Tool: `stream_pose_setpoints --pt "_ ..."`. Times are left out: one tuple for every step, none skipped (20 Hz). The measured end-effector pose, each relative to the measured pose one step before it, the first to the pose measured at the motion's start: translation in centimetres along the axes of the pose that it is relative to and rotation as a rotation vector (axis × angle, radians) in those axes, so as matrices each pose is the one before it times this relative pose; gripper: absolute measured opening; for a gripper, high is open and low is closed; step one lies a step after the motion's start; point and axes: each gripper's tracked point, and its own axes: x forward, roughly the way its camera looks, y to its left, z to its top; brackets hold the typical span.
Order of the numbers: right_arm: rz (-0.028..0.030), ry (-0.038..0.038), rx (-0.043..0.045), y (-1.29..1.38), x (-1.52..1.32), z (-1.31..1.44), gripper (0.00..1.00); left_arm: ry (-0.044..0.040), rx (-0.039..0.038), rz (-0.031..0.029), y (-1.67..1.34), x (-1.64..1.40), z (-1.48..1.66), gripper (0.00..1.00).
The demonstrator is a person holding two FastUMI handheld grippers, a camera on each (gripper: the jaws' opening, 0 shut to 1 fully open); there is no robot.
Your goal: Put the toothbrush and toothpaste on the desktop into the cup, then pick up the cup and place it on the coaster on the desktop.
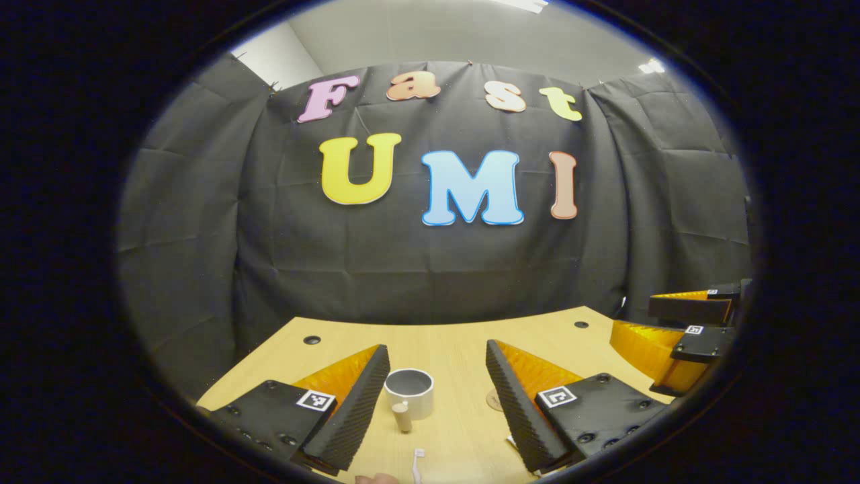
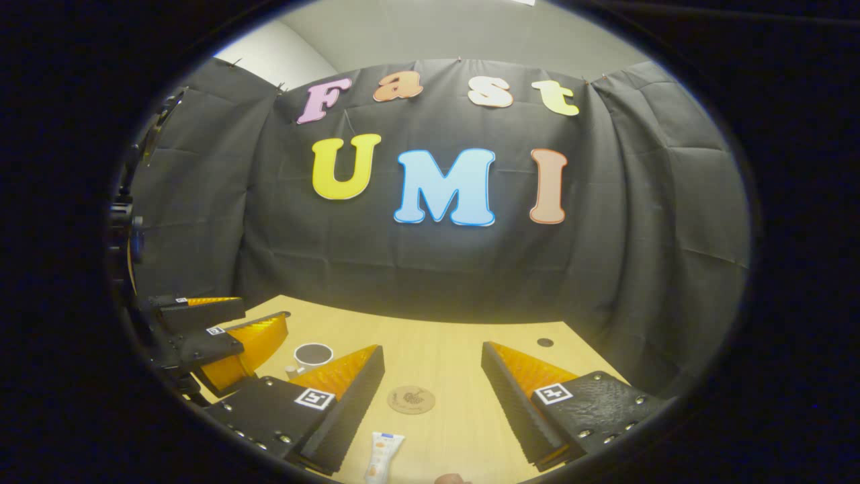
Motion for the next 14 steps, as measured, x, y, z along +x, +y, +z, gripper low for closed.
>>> stream_pose_setpoints --pt "0.00124 0.00728 0.00310 0.050 0.133 -0.096 0.92 0.00689 -0.00424 0.00318 0.158 0.068 -0.237 1.00" --pt "0.00186 0.00447 0.00134 0.048 0.065 -0.243 0.92 0.00465 -0.00589 0.00215 0.113 0.122 -0.145 1.00" --pt "-0.00034 0.00666 -0.00001 -0.031 0.032 -0.102 0.93 0.00770 -0.00347 0.00310 0.116 0.117 -0.278 1.00" --pt "0.00271 0.00786 -0.00204 0.073 0.103 -0.290 0.92 0.00721 -0.00343 0.00262 0.143 0.101 -0.188 1.00" --pt "0.00167 0.00830 -0.00185 -0.004 0.137 -0.145 0.92 0.00573 -0.00288 0.00135 0.051 0.074 -0.119 1.00" --pt "0.00193 0.01100 -0.00148 0.032 0.170 -0.290 0.92 0.00799 -0.00200 0.00102 0.072 0.120 -0.212 1.00" --pt "0.00318 0.01570 0.00085 0.058 0.065 -0.318 0.92 0.01351 -0.00047 -0.00065 -0.005 0.216 -0.487 0.94" --pt "0.00512 0.02441 0.00263 0.159 0.257 -0.553 0.92 0.02545 0.00084 -0.00071 -0.033 0.242 -0.648 0.94" --pt "0.00747 0.02725 0.00540 0.111 0.123 -0.559 0.93 0.02228 -0.00604 -0.00439 -0.077 0.220 -0.708 0.94" --pt "0.00987 0.03105 0.00901 0.151 0.099 -0.785 0.93 0.02687 -0.01108 -0.00149 0.015 0.312 -0.861 0.94" --pt "0.01140 0.03619 0.01192 0.180 0.166 -0.697 0.93 0.03686 -0.01214 0.00532 0.228 0.241 -1.100 0.94" --pt "0.01139 0.03885 0.01792 0.198 0.223 -0.981 0.92 0.03343 -0.01578 0.00131 0.309 0.383 -1.087 0.94" --pt "0.01258 0.03837 0.01954 0.171 0.204 -0.750 0.93 0.03856 -0.01624 -0.00245 -0.013 0.375 -1.173 0.94" --pt "0.00772 0.03907 0.02017 0.142 0.225 -0.817 0.93 0.04078 -0.01485 0.00015 0.188 0.294 -1.190 0.94"
